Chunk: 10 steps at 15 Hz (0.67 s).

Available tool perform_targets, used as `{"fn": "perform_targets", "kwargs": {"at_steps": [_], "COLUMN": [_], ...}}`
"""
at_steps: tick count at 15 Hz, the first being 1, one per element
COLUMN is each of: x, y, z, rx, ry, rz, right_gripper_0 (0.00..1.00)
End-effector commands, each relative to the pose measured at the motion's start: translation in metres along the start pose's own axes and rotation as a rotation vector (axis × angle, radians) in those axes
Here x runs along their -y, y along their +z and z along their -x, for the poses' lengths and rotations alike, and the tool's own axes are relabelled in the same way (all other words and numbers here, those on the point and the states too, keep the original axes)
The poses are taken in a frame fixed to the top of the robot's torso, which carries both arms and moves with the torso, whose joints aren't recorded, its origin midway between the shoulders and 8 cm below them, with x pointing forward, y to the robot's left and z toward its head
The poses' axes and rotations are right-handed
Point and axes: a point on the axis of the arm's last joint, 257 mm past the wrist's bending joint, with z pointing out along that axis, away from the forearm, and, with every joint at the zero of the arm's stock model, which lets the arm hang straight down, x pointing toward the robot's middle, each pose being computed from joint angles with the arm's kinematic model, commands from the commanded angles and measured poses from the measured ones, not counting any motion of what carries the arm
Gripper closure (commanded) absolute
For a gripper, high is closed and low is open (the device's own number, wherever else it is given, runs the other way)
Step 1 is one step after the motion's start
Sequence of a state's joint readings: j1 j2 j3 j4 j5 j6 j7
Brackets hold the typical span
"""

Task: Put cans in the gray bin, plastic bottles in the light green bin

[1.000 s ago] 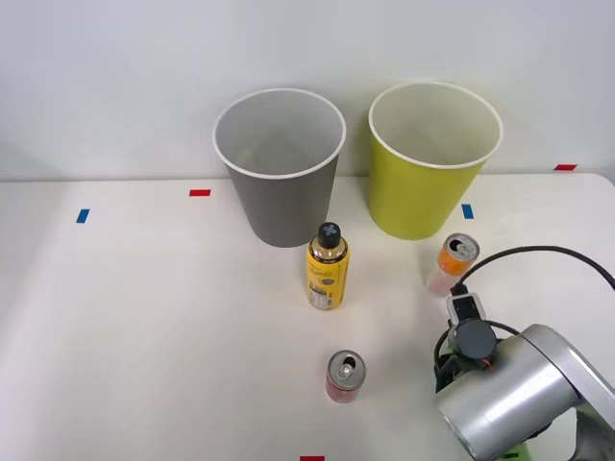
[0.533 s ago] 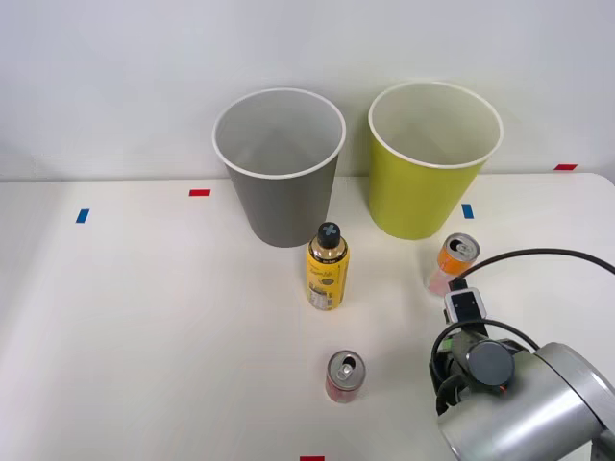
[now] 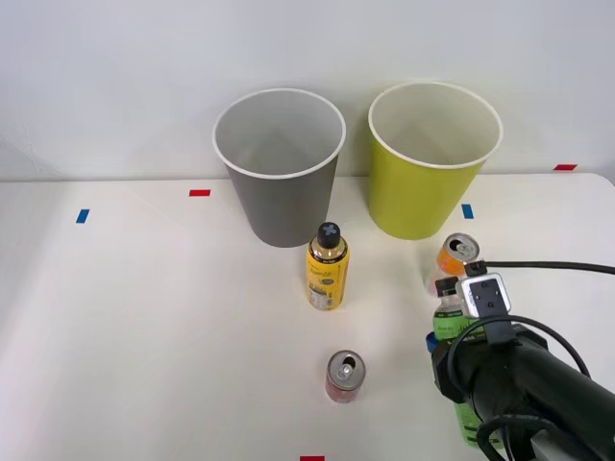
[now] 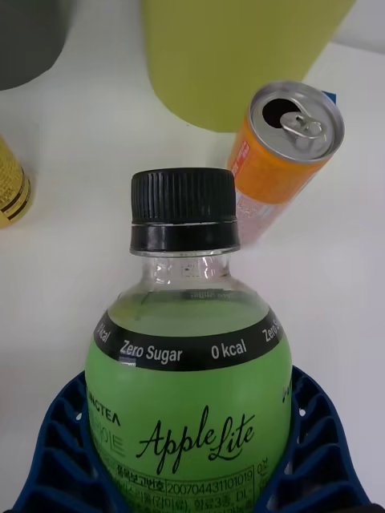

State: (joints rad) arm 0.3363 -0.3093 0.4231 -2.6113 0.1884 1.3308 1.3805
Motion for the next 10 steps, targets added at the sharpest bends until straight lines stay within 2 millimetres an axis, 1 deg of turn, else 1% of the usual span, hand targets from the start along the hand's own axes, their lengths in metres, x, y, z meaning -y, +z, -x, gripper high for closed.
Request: {"fn": "perform_targets", "kwargs": {"at_steps": [1,3,4,5,7,10], "x": [0.003,0.000,-0.002,-0.004,-0.006,-0.003], "y": [-0.003,-0.007,-0.012,-0.020,-0.034,-0.056], "z": [0.031,0.063,0.083,0.106,0.138,0.177], "rx": [0.122,0.230,0.306,0.389,0.513,0.665], "ry": [-0.022,0.021,0.046,0.087,0.167,0.253], "rz": [0.000,0.031,0.047,0.069,0.102,0.132], "right_gripper_0": [1.00,1.00,1.00,1.00,1.00,1.00]}}
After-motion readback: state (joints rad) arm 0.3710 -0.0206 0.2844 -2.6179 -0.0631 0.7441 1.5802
